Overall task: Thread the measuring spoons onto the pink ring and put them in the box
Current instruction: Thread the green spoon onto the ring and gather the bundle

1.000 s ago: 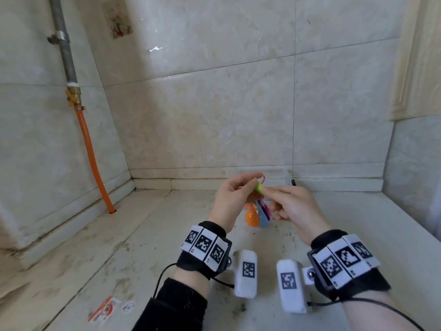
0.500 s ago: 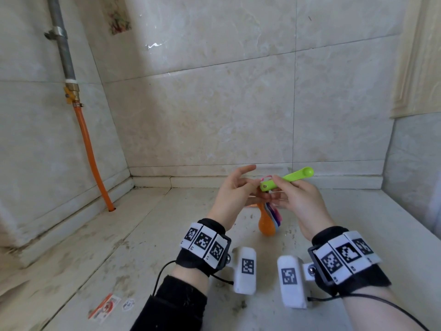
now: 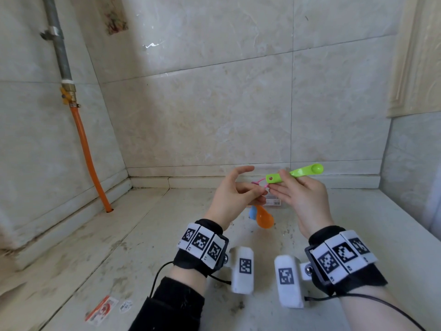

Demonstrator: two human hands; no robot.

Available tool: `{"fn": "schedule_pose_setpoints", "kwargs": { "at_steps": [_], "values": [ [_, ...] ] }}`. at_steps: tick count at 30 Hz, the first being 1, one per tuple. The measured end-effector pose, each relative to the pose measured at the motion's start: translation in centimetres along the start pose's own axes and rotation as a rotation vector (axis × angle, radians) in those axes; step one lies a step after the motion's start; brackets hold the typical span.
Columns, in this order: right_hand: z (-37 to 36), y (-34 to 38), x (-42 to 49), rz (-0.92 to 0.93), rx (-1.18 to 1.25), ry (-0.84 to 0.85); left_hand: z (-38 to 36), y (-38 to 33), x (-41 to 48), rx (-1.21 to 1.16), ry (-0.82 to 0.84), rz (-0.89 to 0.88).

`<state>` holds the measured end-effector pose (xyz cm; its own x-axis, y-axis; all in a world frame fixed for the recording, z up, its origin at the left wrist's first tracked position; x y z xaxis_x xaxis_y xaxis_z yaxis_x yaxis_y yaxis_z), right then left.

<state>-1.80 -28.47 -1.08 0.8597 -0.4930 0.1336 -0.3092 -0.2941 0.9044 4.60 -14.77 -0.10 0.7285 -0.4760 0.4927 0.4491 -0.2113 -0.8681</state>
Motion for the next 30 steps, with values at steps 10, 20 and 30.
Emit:
{"fn": "schedule_pose_setpoints", "kwargs": {
  "at_steps": [10,20,30],
  "values": [
    [0.1,-0.2,0.3,0.053,-0.087,0.002,-0.1,0.1,0.1,0.012,-0.001,0.004],
    [0.5,-0.4,0.9,0.215,-0.378,-0.043,-0.2,0.2,0.0,-0.011,0.021,-0.008],
    [0.1,-0.2,0.7,0.197,-0.209,0.007,-0.3,0.1,0.1,0.079,0.026,-0.012]
  ]
}}
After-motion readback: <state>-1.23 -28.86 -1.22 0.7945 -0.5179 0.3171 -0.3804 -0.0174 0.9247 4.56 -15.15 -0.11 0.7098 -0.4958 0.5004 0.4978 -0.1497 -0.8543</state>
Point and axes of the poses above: each hand's wrist, its own x-axis towards the middle knuckle, its own z-axis out of the back of the hand, y = z × x, the point moved 3 cm from there along x, towards the middle knuckle, and after that the axes turned 10 degrees about -z, right-handed, at the moved point
